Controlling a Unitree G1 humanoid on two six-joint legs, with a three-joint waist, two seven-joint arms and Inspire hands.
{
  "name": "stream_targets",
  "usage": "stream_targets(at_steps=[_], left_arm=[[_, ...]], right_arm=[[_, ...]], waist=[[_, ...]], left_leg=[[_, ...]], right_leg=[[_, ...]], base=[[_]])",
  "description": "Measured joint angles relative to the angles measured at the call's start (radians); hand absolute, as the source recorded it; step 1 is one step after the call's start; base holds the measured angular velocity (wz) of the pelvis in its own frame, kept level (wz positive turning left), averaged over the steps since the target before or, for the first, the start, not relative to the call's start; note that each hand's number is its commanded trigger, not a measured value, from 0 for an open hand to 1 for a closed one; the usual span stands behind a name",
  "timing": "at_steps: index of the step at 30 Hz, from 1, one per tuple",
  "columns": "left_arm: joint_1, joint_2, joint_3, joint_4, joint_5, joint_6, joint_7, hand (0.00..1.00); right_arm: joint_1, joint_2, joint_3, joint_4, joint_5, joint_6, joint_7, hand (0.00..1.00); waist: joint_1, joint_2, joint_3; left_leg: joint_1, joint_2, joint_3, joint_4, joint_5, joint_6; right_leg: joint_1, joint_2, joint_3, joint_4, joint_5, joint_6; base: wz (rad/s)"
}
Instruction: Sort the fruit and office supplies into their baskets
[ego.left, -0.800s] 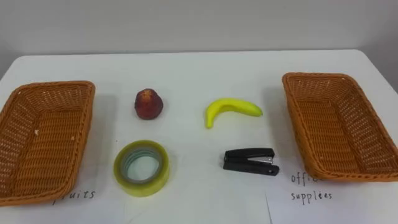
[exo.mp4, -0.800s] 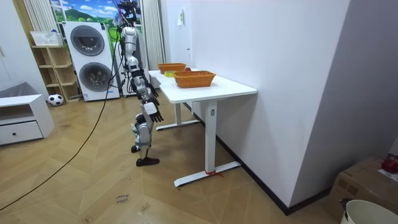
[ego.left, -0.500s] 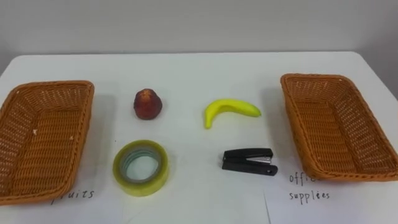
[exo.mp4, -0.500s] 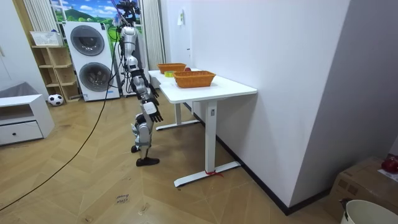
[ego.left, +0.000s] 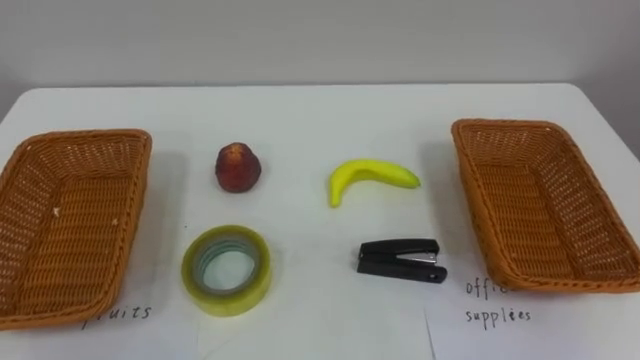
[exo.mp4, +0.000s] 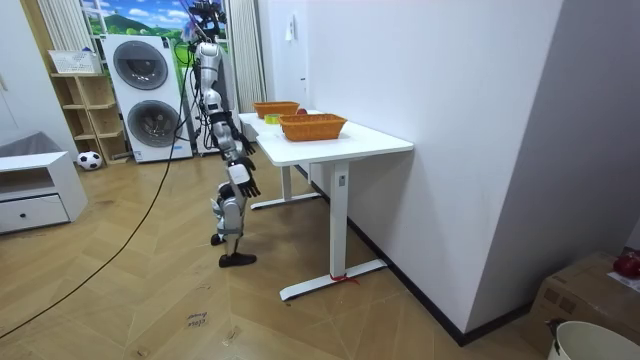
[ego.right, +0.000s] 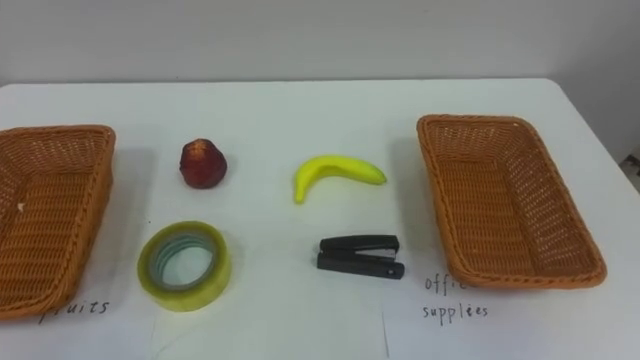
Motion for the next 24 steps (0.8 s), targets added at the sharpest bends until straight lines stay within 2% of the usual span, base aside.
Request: stream_targets(at_steps=[9,12,17,21,24], left_arm=[[0.030,0.005,0.104,0.000,0.004,0.005,0.016,0.00],[0.036,0.009,0.105,0.001,0.000,0.008,0.026,0.00],[0.034,0.012,0.105,0.000,-0.004,0.008,0.026,0.00],[0.032,0.027,0.106,0.000,-0.006,0.008,0.026,0.00],[0.027,0.041,0.116,0.001,-0.006,0.004,0.030,0.00]], right_arm=[[0.068,0.000,-0.154,0.006,0.102,0.026,-0.046,0.00],[0.083,0.000,-0.196,0.006,0.159,0.031,-0.075,0.00],[0.095,-0.004,-0.278,0.001,0.268,0.032,-0.112,0.00],[0.087,-0.010,-0.352,-0.006,0.341,0.032,-0.163,0.00],[0.082,-0.025,-0.389,-0.073,0.359,0.022,-0.232,0.00]], waist=[[-0.011,-0.009,0.0027],[-0.026,-0.017,0.0061],[-0.042,-0.022,0.0035],[-0.057,-0.024,0.0017],[-0.061,-0.022,0.0013]], left_leg=[[0.017,0.002,-0.004,-0.012,-0.003,-0.001],[0.018,0.001,-0.002,-0.011,-0.003,-0.001],[0.019,0.001,0.003,-0.011,-0.003,-0.001],[0.020,0.001,0.012,-0.011,-0.003,-0.001],[0.019,0.001,0.027,-0.011,-0.003,-0.001]], right_leg=[[0.012,0.002,-0.001,0.003,0.000,0.000],[0.011,0.002,0.000,0.004,0.000,0.000],[0.008,0.005,0.013,0.005,0.000,-0.001],[0.004,0.006,0.023,0.007,0.000,-0.001],[-0.008,0.007,0.041,0.022,0.000,-0.001]], base=[[0.00],[0.00],[-0.07],[-0.06],[-0.17]])
